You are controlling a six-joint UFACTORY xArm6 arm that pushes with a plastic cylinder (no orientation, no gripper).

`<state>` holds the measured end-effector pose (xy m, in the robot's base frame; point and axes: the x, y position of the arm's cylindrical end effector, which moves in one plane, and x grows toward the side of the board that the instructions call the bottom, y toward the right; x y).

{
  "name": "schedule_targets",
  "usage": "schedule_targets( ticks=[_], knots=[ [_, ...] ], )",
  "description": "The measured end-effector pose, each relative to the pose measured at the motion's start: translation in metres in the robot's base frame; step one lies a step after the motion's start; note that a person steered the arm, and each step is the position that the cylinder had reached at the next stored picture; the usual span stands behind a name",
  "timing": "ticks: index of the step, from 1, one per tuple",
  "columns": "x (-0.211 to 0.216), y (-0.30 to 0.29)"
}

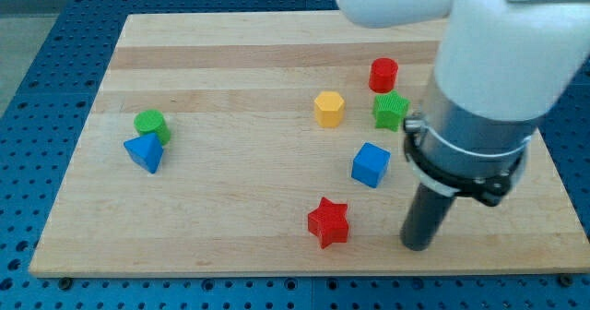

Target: Move the red star towards the bottom left of the board

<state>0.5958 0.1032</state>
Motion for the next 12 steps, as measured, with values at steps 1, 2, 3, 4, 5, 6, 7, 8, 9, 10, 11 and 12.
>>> schedule_targets(
  ticks=[1, 2, 3, 4, 5, 6, 7, 8, 9, 10, 11, 12],
  knots=[
    [0.003, -0.004],
    [0.003, -0.015],
    [0.003, -0.035],
    [0.003, -0.039],
    [0.003, -0.046],
    [0.0, -0.055],
    [-0.01, -0.055],
    [-0.017, -0.075],
    [-0.017, -0.09],
    [-0.017, -0.095],
    [-0.017, -0.096],
    [-0.014, -0.096]
  ],
)
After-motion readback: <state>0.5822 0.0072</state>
